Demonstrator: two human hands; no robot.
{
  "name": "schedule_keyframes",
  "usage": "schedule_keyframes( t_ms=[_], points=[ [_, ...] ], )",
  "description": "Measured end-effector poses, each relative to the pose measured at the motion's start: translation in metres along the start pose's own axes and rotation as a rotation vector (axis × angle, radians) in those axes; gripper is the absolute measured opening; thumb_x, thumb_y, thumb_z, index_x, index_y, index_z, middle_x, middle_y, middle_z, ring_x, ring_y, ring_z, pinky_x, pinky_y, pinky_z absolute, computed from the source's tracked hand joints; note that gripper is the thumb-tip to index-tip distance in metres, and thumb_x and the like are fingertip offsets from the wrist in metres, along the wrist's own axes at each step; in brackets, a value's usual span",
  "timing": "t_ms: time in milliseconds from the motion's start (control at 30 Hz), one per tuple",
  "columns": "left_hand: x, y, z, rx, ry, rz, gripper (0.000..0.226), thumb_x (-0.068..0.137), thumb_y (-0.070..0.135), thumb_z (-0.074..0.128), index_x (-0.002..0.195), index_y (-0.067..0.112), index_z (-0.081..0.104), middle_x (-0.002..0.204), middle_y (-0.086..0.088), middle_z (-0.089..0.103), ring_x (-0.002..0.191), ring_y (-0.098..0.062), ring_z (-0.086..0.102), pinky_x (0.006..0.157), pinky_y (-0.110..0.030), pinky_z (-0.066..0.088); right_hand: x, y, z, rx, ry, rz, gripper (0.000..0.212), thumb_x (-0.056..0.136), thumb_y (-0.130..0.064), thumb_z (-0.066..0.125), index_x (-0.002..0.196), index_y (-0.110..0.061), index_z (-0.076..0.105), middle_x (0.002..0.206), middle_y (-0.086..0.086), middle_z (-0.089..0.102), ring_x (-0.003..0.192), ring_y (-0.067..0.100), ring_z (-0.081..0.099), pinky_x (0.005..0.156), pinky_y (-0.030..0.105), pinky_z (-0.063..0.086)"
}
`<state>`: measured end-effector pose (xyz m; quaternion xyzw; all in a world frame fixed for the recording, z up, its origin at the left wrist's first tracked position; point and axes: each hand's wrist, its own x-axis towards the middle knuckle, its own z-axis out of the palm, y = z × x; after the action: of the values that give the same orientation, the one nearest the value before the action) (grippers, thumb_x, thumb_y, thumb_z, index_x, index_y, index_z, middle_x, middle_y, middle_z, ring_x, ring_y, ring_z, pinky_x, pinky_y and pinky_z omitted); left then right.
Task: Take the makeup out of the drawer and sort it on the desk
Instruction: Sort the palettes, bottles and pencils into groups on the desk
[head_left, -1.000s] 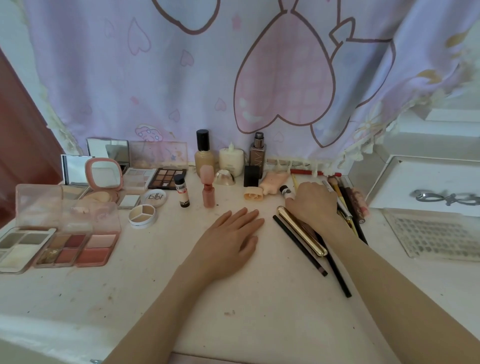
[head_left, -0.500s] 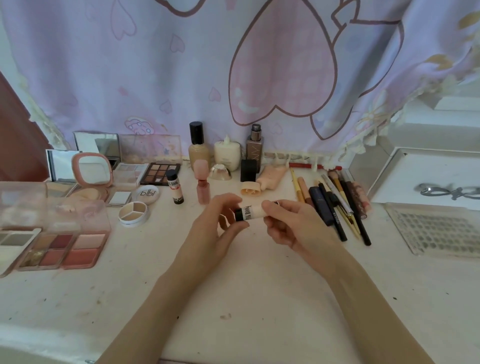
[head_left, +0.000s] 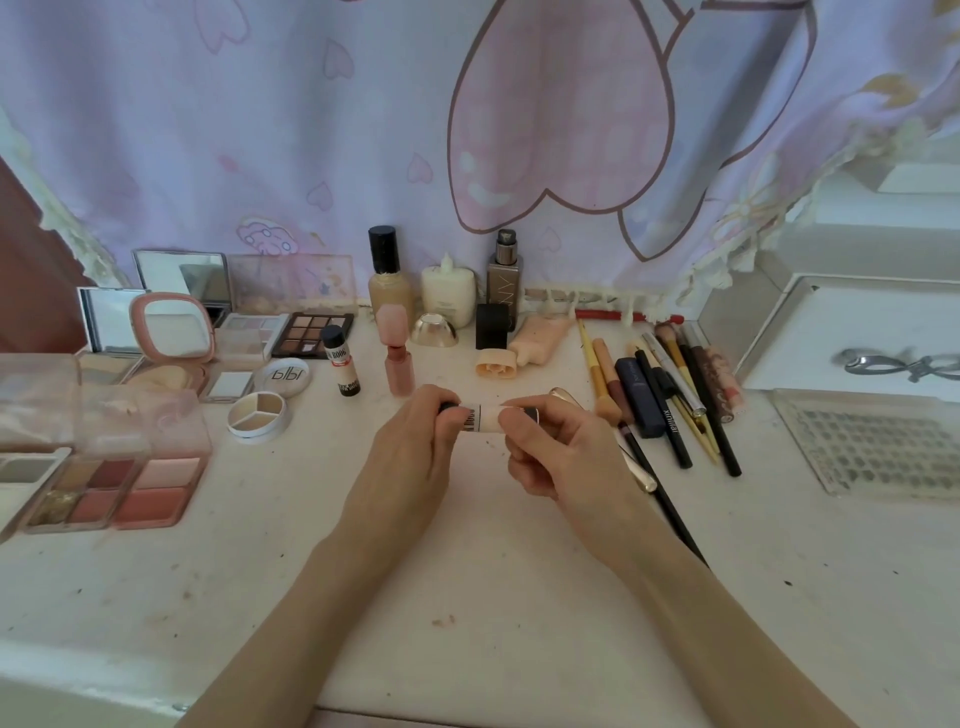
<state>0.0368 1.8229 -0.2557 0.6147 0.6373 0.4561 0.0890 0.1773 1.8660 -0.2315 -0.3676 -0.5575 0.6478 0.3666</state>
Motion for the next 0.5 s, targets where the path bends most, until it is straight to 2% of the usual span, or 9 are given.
schedule_keyframes(
  t_ms=[67, 100, 167, 233, 267, 333, 433, 500],
  points=[
    [0.0016, -0.0005, -0.0018, -0.004, 0.029, -0.015, 0.032, 0.089, 0.050, 0.028, 0.069, 0.030, 0.043, 0.061, 0.009, 0.043, 0.064, 0.002, 0.046, 0.056, -0.011, 0.033, 0.0003, 0.0001, -0.0004, 0.019, 0.010, 0.036, 0.008, 0.088, -0.016, 0.061, 0.090, -0.011, 0.066, 0.054, 0.000, 0.052, 0.047, 0.012, 0.046, 0.044, 0.020, 0.034],
    [0.0022, -0.0006, -0.0025, -0.024, 0.034, -0.026, 0.031, 0.083, 0.052, 0.024, 0.071, 0.032, 0.045, 0.062, 0.009, 0.045, 0.065, 0.001, 0.047, 0.056, -0.012, 0.034, 0.0007, -0.0005, -0.0009, 0.022, 0.025, 0.057, 0.010, 0.087, -0.018, 0.062, 0.090, -0.010, 0.066, 0.054, 0.000, 0.053, 0.046, 0.012, 0.047, 0.044, 0.019, 0.035],
    [0.0018, -0.0004, -0.0040, -0.093, -0.005, -0.012, 0.024, 0.081, 0.051, 0.032, 0.091, 0.036, 0.048, 0.077, 0.011, 0.052, 0.074, 0.000, 0.050, 0.063, -0.011, 0.038, 0.0017, -0.0027, -0.0027, 0.032, 0.076, 0.100, 0.022, 0.086, -0.025, 0.063, 0.089, -0.003, 0.064, 0.053, 0.000, 0.052, 0.042, 0.009, 0.045, 0.040, 0.016, 0.035],
    [-0.0007, 0.0007, -0.0053, -0.080, -0.083, 0.084, 0.026, 0.083, 0.041, 0.055, 0.107, 0.040, 0.043, 0.090, 0.014, 0.052, 0.081, 0.002, 0.049, 0.070, -0.009, 0.039, 0.0026, -0.0045, -0.0048, 0.035, 0.111, 0.126, 0.031, 0.086, -0.032, 0.061, 0.083, -0.002, 0.062, 0.051, 0.000, 0.050, 0.037, 0.008, 0.041, 0.036, 0.015, 0.030],
    [-0.0022, 0.0002, -0.0050, -0.054, -0.108, 0.129, 0.031, 0.083, 0.031, 0.063, 0.105, 0.040, 0.042, 0.090, 0.016, 0.052, 0.081, 0.005, 0.048, 0.072, -0.008, 0.038, 0.0028, -0.0046, -0.0056, 0.021, 0.119, 0.137, 0.032, 0.087, -0.036, 0.060, 0.077, -0.005, 0.061, 0.050, 0.000, 0.049, 0.036, 0.007, 0.039, 0.036, 0.016, 0.028],
    [-0.0033, 0.0015, -0.0051, -0.036, -0.101, 0.120, 0.035, 0.083, 0.017, 0.066, 0.093, 0.041, 0.043, 0.084, 0.018, 0.053, 0.077, 0.008, 0.047, 0.069, -0.007, 0.036, 0.0027, -0.0041, -0.0064, -0.010, 0.123, 0.150, 0.033, 0.087, -0.038, 0.058, 0.072, -0.009, 0.059, 0.048, -0.002, 0.048, 0.036, 0.007, 0.037, 0.037, 0.017, 0.027],
    [-0.0008, 0.0040, -0.0067, -0.056, -0.072, -0.001, 0.023, 0.088, 0.021, 0.056, 0.080, 0.040, 0.046, 0.069, 0.013, 0.054, 0.066, 0.002, 0.049, 0.061, -0.010, 0.037, 0.0034, -0.0040, -0.0060, 0.006, 0.080, 0.116, 0.024, 0.089, -0.029, 0.058, 0.081, -0.007, 0.061, 0.053, 0.001, 0.050, 0.040, 0.009, 0.041, 0.038, 0.016, 0.029],
    [0.0003, 0.0033, -0.0076, -0.084, -0.048, -0.057, 0.024, 0.090, 0.021, 0.052, 0.076, 0.040, 0.048, 0.064, 0.010, 0.056, 0.065, -0.003, 0.050, 0.060, -0.013, 0.037, 0.0032, -0.0045, -0.0055, 0.044, 0.047, 0.107, 0.016, 0.090, -0.022, 0.058, 0.088, -0.006, 0.062, 0.056, 0.002, 0.053, 0.045, 0.010, 0.045, 0.037, 0.014, 0.032]
  ],
)
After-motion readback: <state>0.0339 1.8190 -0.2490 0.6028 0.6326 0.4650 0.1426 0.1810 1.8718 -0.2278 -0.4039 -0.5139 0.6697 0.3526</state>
